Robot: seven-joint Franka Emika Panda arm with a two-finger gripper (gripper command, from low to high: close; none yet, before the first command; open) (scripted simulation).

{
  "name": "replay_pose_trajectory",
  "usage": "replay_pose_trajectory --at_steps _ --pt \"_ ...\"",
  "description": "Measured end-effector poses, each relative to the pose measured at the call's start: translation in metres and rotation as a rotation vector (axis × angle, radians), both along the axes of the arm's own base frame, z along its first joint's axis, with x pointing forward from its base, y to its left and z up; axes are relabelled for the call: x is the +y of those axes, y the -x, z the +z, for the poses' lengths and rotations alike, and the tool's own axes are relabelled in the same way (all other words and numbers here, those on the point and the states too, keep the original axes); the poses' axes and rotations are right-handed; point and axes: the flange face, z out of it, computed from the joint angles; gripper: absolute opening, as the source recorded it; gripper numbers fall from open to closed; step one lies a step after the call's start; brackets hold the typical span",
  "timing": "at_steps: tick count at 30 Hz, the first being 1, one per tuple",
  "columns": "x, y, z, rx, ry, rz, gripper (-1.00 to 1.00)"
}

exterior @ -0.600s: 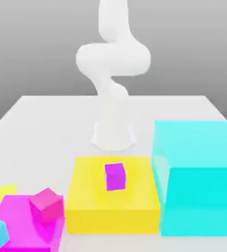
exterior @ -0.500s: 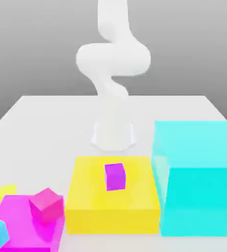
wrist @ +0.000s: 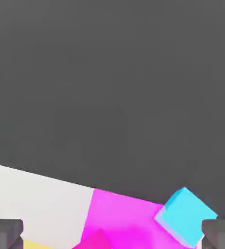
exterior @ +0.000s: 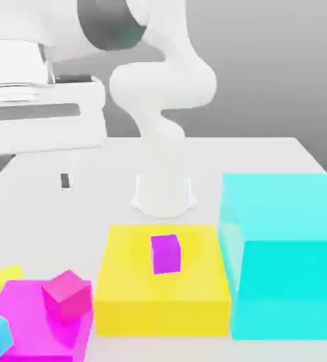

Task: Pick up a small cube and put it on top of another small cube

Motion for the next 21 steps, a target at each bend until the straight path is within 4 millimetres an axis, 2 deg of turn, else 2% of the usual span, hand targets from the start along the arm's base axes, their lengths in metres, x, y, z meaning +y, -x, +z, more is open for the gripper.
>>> replay_pose_trajectory --at_steps 5,11,13,18,19,21 --pt "-0.051 0.035 -0.08 0.114 0.034 0.033 0.0" --pt "-0.091 0.092 -0.159 0.262 0.084 0.114 0.0" --pt "-0.1 0.104 -0.179 0.291 0.096 0.128 0.0" --pt "-0.103 0.108 -0.228 0.301 0.1 0.133 0.0" --pt "-0.102 0.109 -0.237 0.301 0.098 0.132 -1.0" --pt "-0.102 0.109 -0.237 0.302 0.098 0.132 -1.0"
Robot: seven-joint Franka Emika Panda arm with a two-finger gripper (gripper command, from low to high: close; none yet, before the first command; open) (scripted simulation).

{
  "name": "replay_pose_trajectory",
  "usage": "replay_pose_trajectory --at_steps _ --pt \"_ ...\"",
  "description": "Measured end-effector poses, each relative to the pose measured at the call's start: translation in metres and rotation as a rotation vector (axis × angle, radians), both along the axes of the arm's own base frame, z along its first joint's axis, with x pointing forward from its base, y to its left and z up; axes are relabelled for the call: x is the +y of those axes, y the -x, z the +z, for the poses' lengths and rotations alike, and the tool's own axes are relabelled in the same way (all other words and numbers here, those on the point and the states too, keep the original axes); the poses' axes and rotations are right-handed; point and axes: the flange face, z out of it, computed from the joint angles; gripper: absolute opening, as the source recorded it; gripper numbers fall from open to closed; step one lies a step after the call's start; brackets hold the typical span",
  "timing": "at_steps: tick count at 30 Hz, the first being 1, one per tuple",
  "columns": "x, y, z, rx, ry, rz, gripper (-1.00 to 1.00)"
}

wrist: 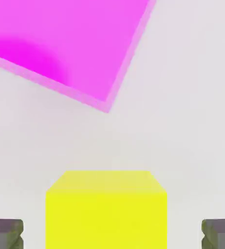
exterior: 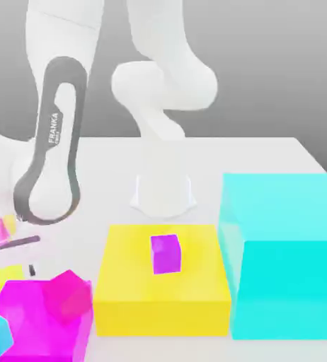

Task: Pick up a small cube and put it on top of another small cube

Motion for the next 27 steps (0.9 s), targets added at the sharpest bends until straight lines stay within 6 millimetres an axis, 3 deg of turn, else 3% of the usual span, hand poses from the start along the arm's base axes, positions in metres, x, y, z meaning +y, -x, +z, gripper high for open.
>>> replay_pose_trajectory --at_steps 5,12,19,25,27 --pt "0.0 0.0 -0.002 0.0 -0.002 0.0 -1.0" --pt "0.0 -0.006 0.058 -0.001 -0.004 -0.001 -1.0" --pt "0.007 -0.097 0.114 -0.004 -0.015 -0.018 -1.0" --pt "0.041 -0.178 0.177 -0.001 -0.009 -0.018 -1.0" --pt "0.049 -0.191 0.168 -0.001 -0.006 -0.016 -1.0"
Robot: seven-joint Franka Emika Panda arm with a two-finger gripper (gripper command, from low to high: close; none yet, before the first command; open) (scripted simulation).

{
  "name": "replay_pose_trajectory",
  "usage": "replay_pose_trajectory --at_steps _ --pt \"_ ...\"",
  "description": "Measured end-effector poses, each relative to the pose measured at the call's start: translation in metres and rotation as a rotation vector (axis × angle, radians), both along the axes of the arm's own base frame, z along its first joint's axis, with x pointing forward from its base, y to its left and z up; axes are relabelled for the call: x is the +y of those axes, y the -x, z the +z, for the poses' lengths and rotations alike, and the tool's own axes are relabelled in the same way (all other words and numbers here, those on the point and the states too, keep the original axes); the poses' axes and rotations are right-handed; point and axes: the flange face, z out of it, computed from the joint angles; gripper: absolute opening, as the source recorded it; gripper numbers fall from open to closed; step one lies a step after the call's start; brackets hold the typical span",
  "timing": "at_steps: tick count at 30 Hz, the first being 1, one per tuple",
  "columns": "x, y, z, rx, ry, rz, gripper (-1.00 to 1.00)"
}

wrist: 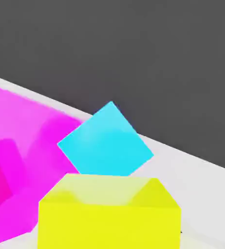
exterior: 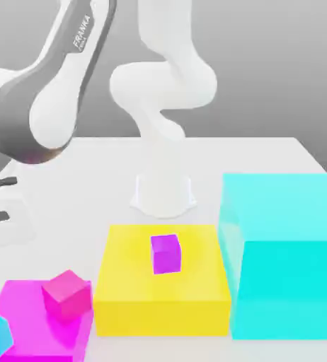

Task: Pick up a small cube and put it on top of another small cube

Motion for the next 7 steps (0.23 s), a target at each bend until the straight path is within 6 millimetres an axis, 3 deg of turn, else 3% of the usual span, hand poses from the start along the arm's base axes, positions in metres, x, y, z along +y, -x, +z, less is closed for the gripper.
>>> replay_pose_trajectory --at_steps 1,2,7 --pt "0.001 -0.002 -0.015 0.0 0.001 0.0 -1.0" --pt "0.002 -0.003 -0.031 0.001 0.001 0.0 1.0" --pt "0.002 -0.003 -0.031 0.001 0.001 0.0 1.0"
